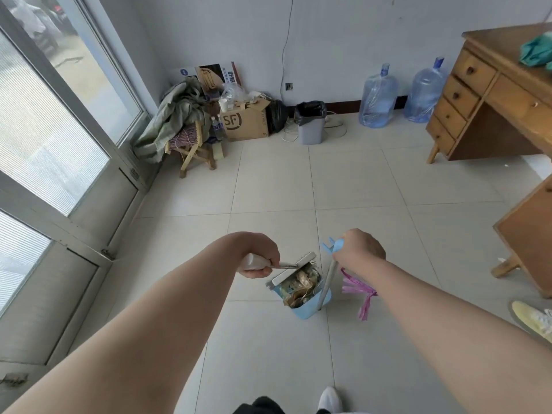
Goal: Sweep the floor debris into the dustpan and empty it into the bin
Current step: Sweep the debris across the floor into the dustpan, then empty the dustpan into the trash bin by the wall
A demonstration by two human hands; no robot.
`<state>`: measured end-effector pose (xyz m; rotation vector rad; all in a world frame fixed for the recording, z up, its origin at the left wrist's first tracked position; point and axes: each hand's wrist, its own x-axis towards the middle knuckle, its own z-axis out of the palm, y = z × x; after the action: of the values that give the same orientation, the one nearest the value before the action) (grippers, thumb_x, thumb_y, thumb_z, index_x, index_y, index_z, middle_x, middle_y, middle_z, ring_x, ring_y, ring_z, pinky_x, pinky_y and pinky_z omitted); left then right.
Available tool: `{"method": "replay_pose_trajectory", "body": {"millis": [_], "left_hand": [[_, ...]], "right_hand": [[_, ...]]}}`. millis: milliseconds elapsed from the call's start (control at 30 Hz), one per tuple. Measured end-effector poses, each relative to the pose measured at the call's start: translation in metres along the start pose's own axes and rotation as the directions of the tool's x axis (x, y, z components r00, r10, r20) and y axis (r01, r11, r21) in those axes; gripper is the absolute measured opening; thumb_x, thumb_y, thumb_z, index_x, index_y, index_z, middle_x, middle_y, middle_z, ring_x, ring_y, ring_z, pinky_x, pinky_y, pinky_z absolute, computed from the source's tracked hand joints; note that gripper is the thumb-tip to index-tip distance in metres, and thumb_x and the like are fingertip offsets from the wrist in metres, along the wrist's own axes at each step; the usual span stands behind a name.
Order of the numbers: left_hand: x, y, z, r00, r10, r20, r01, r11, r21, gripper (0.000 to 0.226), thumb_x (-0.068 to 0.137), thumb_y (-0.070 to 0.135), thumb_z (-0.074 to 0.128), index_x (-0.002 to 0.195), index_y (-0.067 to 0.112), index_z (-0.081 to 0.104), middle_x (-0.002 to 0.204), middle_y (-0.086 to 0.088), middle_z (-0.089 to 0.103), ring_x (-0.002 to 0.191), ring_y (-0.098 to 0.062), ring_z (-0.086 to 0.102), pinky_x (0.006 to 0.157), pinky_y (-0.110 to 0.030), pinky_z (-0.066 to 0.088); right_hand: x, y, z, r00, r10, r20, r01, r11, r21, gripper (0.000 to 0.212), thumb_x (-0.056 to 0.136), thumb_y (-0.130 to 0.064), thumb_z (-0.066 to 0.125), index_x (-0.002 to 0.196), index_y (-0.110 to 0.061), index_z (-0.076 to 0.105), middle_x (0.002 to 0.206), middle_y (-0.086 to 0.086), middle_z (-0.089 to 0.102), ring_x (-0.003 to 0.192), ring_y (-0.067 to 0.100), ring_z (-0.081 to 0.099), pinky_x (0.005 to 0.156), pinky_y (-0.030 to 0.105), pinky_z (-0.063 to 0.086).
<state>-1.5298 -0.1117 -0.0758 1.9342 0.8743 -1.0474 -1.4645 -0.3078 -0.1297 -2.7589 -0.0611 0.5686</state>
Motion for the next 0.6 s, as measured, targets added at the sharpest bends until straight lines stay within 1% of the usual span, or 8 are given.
{"method": "replay_pose_trajectory", "body": {"millis": [100, 200, 300, 333, 467, 600], "left_hand": [[0.02, 0.03, -0.025, 1.0, 0.011, -0.004, -0.012, 0.999, -0.033, 0.003, 0.091, 0.01, 0.054, 0.093, 0.01, 0.051, 0.073, -0.007, 0.054, 0.032, -0.009, 0.052, 0.034, -0.014, 0.041], [0.044, 0.06, -0.052, 1.0, 0.022, -0.008, -0.022, 0.999, -0.032, 0.004, 0.09, 0.01, 0.054, 0.093, 0.01, 0.051, 0.076, -0.008, 0.054, 0.032, -0.009, 0.052, 0.034, -0.014, 0.041], [0.069, 0.09, -0.086, 0.999, 0.049, -0.014, -0.049, 0.999, -0.014, 0.005, 0.09, 0.01, 0.055, 0.095, 0.01, 0.051, 0.071, -0.007, 0.054, 0.033, -0.009, 0.051, 0.034, -0.014, 0.04], [0.078, 0.099, -0.098, 0.998, 0.056, -0.011, -0.056, 0.998, -0.011, 0.006, 0.09, 0.01, 0.055, 0.095, 0.01, 0.051, 0.07, -0.006, 0.054, 0.033, -0.009, 0.051, 0.034, -0.014, 0.04], [0.112, 0.137, -0.148, 0.997, 0.074, -0.013, -0.074, 0.997, -0.019, 0.004, 0.091, 0.01, 0.055, 0.093, 0.01, 0.051, 0.069, -0.007, 0.053, 0.031, -0.01, 0.05, 0.033, -0.013, 0.039], [0.144, 0.176, -0.196, 0.994, 0.109, -0.02, -0.11, 0.993, -0.042, 0.005, 0.091, 0.01, 0.053, 0.095, 0.01, 0.05, 0.069, -0.008, 0.052, 0.031, -0.01, 0.05, 0.035, -0.013, 0.04]], "right_hand": [[0.04, -0.009, -0.018, 1.0, 0.01, -0.004, -0.01, 1.0, 0.009, 0.007, 0.081, -0.016, 0.065, 0.085, -0.015, 0.06, 0.086, 0.004, 0.062, 0.078, 0.027, 0.058, 0.061, 0.023, 0.038], [0.082, -0.019, -0.034, 0.999, 0.034, -0.02, -0.034, 0.999, 0.014, 0.016, 0.079, -0.018, 0.069, 0.094, -0.015, 0.066, 0.092, 0.004, 0.066, 0.079, 0.027, 0.058, 0.062, 0.023, 0.039], [0.125, -0.032, -0.045, 0.998, 0.052, -0.041, -0.051, 0.998, 0.034, 0.022, 0.08, -0.019, 0.069, 0.101, -0.016, 0.065, 0.102, 0.005, 0.068, 0.081, 0.026, 0.057, 0.064, 0.023, 0.04], [0.138, -0.038, -0.048, 0.997, 0.056, -0.05, -0.054, 0.998, 0.038, 0.021, 0.08, -0.019, 0.068, 0.1, -0.016, 0.064, 0.101, 0.005, 0.068, 0.081, 0.026, 0.057, 0.065, 0.023, 0.04], [0.191, -0.062, -0.061, 0.996, 0.063, -0.07, -0.061, 0.998, 0.035, 0.01, 0.081, -0.019, 0.065, 0.089, -0.016, 0.061, 0.088, 0.004, 0.062, 0.079, 0.028, 0.058, 0.06, 0.023, 0.038], [0.245, -0.085, -0.077, 0.991, 0.073, -0.11, -0.066, 0.996, 0.064, 0.008, 0.082, -0.02, 0.064, 0.085, -0.017, 0.057, 0.086, 0.003, 0.059, 0.08, 0.028, 0.059, 0.063, 0.025, 0.039]]}}
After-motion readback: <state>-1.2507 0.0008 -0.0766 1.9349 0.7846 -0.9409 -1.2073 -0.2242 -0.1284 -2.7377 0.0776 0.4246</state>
